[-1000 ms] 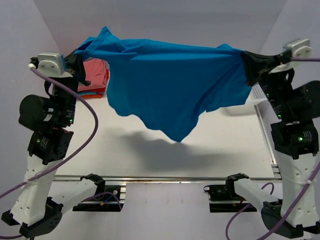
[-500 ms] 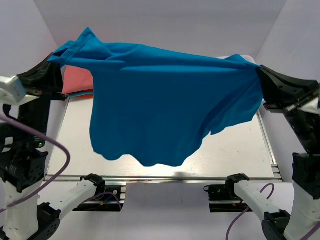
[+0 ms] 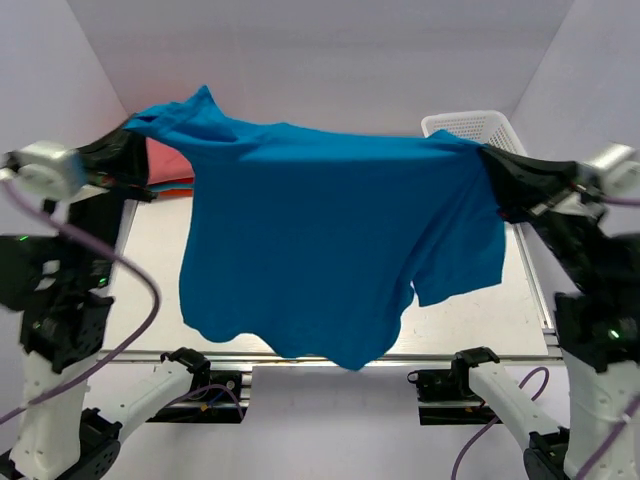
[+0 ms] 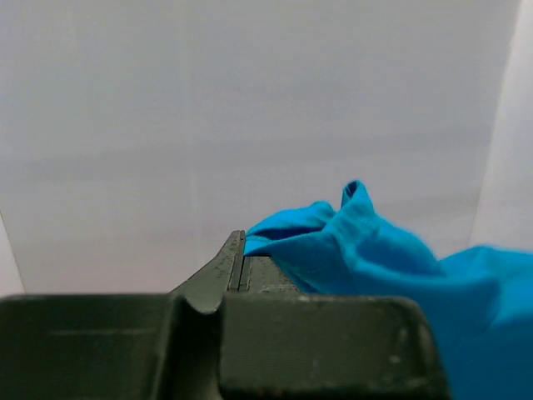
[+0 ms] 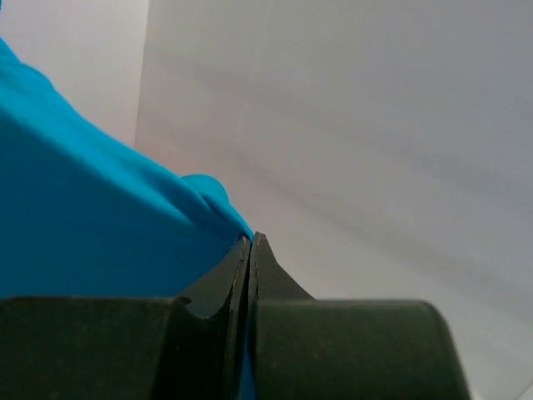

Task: Fold and stack the t-shirts
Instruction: Flatten out the tshirt

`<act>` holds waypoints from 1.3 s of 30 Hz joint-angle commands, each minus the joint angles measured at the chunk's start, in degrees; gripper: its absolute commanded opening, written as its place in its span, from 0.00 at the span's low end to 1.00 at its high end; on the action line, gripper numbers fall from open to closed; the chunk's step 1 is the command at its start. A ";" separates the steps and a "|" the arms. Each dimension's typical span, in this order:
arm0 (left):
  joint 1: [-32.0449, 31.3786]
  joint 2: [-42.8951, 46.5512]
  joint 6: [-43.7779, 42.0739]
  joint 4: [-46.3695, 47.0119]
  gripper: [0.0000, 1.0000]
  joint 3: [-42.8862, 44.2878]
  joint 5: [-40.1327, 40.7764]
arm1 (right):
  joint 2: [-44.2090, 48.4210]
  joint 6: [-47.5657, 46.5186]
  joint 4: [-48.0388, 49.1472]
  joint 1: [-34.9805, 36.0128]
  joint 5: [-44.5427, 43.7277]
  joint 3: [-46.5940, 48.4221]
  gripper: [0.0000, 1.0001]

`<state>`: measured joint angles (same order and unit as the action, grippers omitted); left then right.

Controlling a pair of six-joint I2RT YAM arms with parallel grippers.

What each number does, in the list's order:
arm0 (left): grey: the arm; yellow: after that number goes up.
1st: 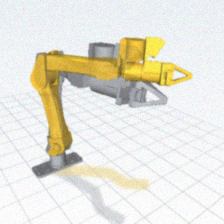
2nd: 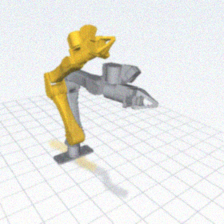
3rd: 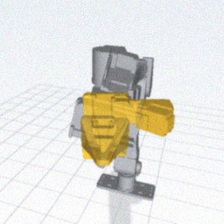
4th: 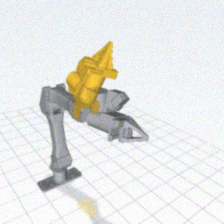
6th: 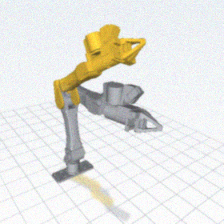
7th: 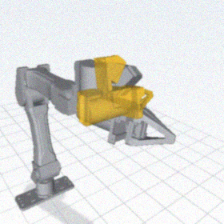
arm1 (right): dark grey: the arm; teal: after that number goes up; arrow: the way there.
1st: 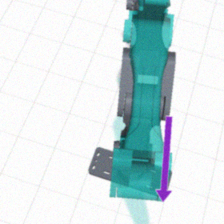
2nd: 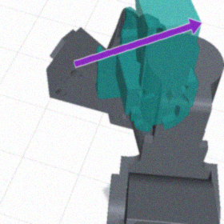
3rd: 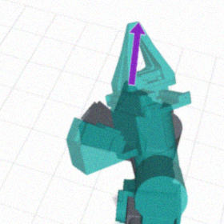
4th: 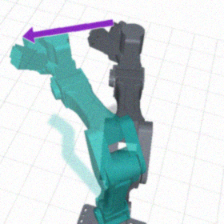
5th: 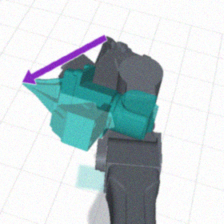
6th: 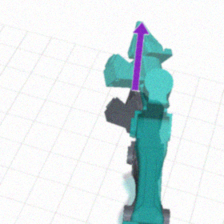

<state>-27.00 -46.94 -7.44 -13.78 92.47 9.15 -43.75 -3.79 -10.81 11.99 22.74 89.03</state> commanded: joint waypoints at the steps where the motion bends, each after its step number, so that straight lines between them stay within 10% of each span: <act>1: 0.55 -3.15 1.11 3.05 0.00 -5.26 4.99 | -1.95 2.90 7.55 -0.13 -1.56 -7.55 0.00; 8: 0.55 -5.88 6.12 13.59 0.00 -27.47 15.54 | -3.79 9.85 18.54 -0.30 -1.03 -26.62 0.00; 17: 0.55 -21.95 5.08 21.24 0.00 -31.65 24.77 | -19.43 7.05 20.74 -0.30 -4.99 -30.06 0.00; 39: 9.78 -78.62 2.70 26.62 0.00 3.49 24.08 | -77.42 -1.30 11.87 -0.21 -15.71 10.10 0.00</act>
<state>-18.70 -122.02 -4.95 12.38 89.78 33.30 -116.88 -2.24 2.20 11.97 9.96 93.76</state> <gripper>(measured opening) 0.023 0.009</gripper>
